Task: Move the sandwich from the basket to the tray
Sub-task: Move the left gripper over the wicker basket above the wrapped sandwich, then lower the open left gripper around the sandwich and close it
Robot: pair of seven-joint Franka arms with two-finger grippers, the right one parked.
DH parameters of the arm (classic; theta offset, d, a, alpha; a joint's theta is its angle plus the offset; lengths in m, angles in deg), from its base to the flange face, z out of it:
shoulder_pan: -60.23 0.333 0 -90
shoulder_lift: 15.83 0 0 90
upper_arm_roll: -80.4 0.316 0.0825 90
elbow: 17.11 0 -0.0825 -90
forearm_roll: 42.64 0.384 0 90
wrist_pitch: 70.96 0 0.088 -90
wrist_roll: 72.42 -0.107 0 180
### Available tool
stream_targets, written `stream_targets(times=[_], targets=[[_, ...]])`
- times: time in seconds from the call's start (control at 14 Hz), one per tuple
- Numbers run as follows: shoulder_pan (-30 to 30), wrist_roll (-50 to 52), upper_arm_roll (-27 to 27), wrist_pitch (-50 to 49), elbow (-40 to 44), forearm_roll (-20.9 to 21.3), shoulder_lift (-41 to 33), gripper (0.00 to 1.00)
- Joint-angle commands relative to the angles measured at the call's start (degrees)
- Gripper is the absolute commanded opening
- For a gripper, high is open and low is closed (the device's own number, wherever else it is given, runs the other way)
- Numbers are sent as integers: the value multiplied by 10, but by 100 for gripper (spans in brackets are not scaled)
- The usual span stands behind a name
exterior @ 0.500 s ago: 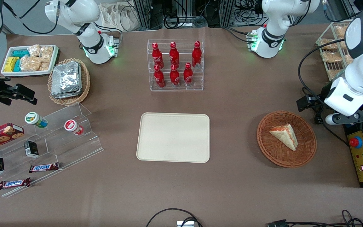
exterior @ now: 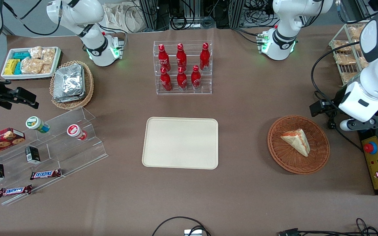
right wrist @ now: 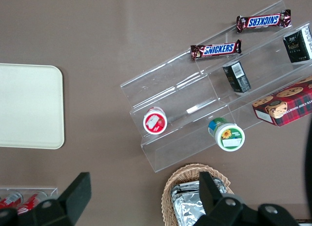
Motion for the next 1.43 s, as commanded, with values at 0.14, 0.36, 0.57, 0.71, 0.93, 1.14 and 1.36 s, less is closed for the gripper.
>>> stream_targets(times=[0.14,0.36,0.57,0.71,0.93,1.14,1.36], targets=[[-1,128,0,82,-58,2,5,100],[-1,236,0,154,-131,9,9,100],[-1,294,0,241,-220,11,8,100],[-1,313,1,308,-278,12,8,100],[-1,336,1,373,-330,32,13,100],[0,359,1,418,-352,51,34,100],[6,360,6,421,-351,51,49,100]])
